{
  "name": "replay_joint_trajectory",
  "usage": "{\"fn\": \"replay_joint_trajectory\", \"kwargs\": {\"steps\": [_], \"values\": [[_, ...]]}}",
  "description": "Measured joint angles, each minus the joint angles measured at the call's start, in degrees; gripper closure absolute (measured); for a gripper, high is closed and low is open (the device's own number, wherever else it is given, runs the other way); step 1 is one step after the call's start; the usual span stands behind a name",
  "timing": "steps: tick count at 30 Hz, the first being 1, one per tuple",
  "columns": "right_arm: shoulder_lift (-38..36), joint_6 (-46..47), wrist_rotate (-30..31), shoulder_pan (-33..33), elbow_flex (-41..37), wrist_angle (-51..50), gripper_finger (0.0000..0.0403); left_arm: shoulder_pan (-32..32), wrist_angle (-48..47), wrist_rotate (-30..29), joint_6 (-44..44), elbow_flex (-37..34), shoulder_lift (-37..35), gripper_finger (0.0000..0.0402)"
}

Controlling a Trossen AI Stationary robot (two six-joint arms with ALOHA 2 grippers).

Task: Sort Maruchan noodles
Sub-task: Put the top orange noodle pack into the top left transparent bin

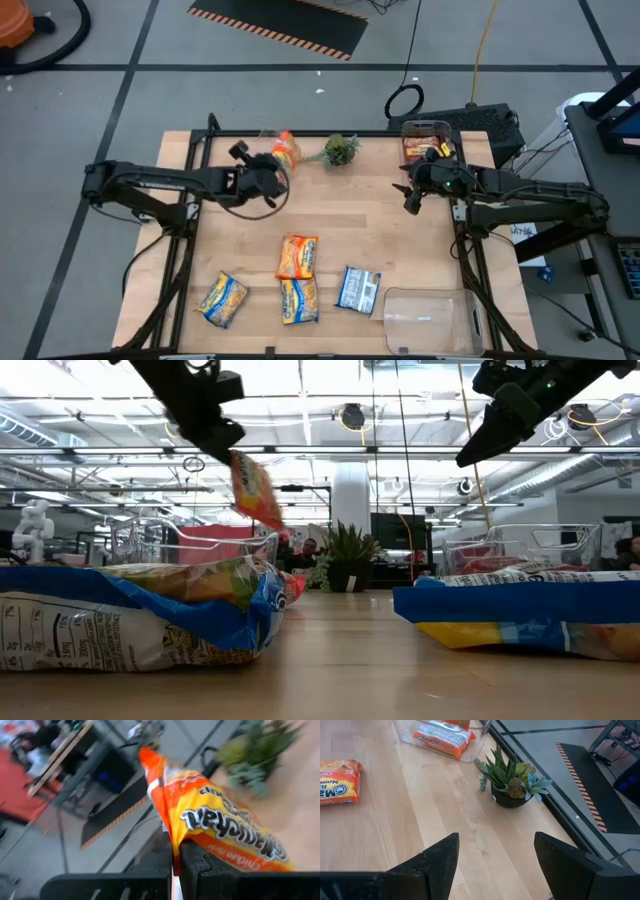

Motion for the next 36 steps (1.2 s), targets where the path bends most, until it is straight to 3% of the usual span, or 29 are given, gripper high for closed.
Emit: {"fn": "replay_joint_trajectory", "kwargs": {"steps": [8,21,36], "values": [[0.0,0.2,0.0,0.0,0.0,0.0,0.0149,5.0,-10.6,-5.7,-11.7,0.0,-1.9,0.0394],[0.0,0.9,-0.1,0.0,0.0,0.0,0.0149,10.6,-9.6,2.8,-15.8,-0.1,1.1,0.0389],[0.0,2.0,-0.2,0.0,0.0,0.0,0.0149,11.1,-7.0,7.0,-19.7,-6.2,1.6,0.0382]]}}
